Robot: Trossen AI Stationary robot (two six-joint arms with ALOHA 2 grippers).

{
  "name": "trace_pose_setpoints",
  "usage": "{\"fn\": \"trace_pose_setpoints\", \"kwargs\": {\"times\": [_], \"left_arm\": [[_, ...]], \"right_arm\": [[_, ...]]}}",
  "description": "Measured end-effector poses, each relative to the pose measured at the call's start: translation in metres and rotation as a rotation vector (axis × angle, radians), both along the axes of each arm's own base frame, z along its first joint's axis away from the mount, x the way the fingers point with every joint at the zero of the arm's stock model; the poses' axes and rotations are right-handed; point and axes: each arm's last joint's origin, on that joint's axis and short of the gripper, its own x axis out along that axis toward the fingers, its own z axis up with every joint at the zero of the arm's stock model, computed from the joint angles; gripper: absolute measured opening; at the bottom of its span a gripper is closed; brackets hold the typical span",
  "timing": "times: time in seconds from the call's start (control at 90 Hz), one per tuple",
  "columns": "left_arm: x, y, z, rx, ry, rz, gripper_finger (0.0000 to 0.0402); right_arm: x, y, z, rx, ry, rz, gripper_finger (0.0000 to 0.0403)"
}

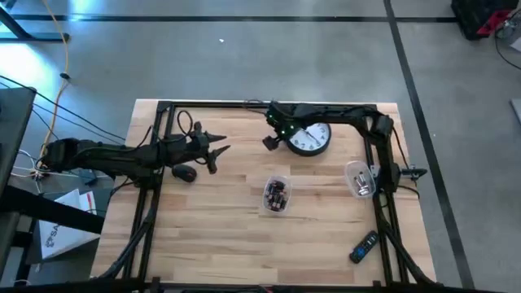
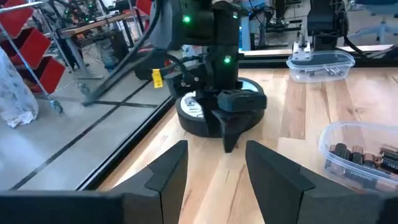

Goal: Insert battery
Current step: Move the wall clock

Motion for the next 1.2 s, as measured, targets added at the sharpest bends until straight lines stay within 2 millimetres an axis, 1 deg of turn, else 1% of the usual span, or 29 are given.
{"fn": "trace_pose_setpoints", "kwargs": {"times": [0.133, 0.244, 0.367, 0.511, 0.578, 0.733, 0.9, 0.989, 1.078, 1.2], "left_arm": [[-0.001, 0.0, -0.003, -0.025, 0.018, 0.003, 0.0147], [0.0, -0.001, -0.003, -0.039, 0.017, -0.011, 0.0147], [0.0, -0.001, -0.003, -0.063, 0.008, -0.02, 0.0147], [-0.001, -0.002, -0.005, -0.08, 0.022, -0.039, 0.0147], [-0.001, -0.002, -0.005, -0.083, 0.025, -0.036, 0.0147], [-0.001, -0.002, -0.005, -0.086, 0.022, -0.035, 0.0147], [0.0, -0.002, -0.004, -0.083, 0.009, -0.036, 0.0147], [0.0, -0.002, -0.003, -0.084, 0.001, -0.064, 0.0147], [0.001, -0.004, -0.001, -0.09, -0.022, -0.123, 0.0147], [0.004, -0.012, 0.004, -0.092, -0.068, -0.242, 0.0147]], "right_arm": [[-0.01, 0.003, -0.004, 0.006, 0.122, -0.007, 0.0312], [-0.01, 0.001, -0.003, -0.049, 0.13, -0.017, 0.0312], [-0.015, -0.009, -0.004, -0.071, 0.14, -0.051, 0.0312], [-0.036, -0.019, -0.014, -0.053, 0.196, -0.117, 0.0312], [-0.047, -0.019, -0.016, -0.06, 0.218, -0.143, 0.0312], [-0.066, -0.014, -0.014, -0.106, 0.209, -0.184, 0.0312], [-0.088, -0.009, 0.0, -0.19, 0.225, -0.242, 0.0312], [-0.098, -0.003, 0.011, -0.214, 0.197, -0.242, 0.0312], [-0.099, 0.011, 0.028, -0.233, 0.106, -0.208, 0.0312], [-0.092, 0.041, 0.049, -0.262, -0.033, -0.075, 0.0312]]}}
